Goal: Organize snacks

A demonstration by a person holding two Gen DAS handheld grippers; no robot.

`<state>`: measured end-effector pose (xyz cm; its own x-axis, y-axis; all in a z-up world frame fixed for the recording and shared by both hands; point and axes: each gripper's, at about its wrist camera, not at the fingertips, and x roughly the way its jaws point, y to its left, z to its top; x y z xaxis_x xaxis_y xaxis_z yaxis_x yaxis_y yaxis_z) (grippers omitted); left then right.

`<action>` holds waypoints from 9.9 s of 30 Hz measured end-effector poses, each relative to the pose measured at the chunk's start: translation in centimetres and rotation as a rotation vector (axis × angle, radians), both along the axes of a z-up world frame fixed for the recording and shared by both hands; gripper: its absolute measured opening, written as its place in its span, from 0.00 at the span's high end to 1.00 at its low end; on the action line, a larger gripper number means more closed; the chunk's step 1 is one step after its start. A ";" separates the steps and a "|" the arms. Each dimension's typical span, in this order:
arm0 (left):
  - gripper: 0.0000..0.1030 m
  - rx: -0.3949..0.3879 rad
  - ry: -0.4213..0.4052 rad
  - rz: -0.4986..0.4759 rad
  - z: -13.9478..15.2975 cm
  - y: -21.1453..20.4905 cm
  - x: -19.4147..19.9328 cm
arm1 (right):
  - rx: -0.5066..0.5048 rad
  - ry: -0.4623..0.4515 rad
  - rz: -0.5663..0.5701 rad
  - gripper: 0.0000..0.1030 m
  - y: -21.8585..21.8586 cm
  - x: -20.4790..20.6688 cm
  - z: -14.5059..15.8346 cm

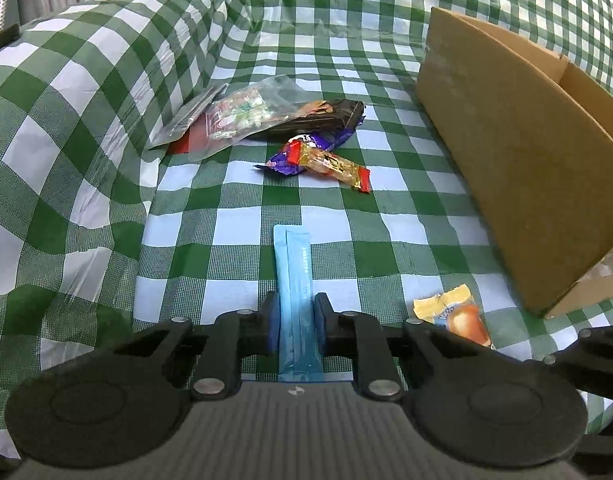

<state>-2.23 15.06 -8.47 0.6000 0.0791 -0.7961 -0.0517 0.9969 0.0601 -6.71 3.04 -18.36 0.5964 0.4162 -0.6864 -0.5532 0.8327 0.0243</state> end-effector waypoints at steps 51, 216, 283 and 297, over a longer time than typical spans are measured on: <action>0.83 -0.158 -0.218 -0.063 8.4 -2.0 -2.8 | 0.352 -0.504 -0.263 0.84 -17.0 -1.7 13.6; 0.48 0.166 -0.209 -0.239 -0.3 1.9 8.8 | -0.126 -0.116 -0.108 0.83 7.3 9.8 2.7; 0.53 0.034 -0.022 -0.062 -0.3 -2.6 1.5 | -0.106 -0.078 0.023 0.82 -0.5 -2.2 0.8; 1.00 -0.002 -0.172 -0.071 3.4 -0.8 -1.4 | -0.092 -0.130 -0.001 0.85 -0.5 -3.0 1.6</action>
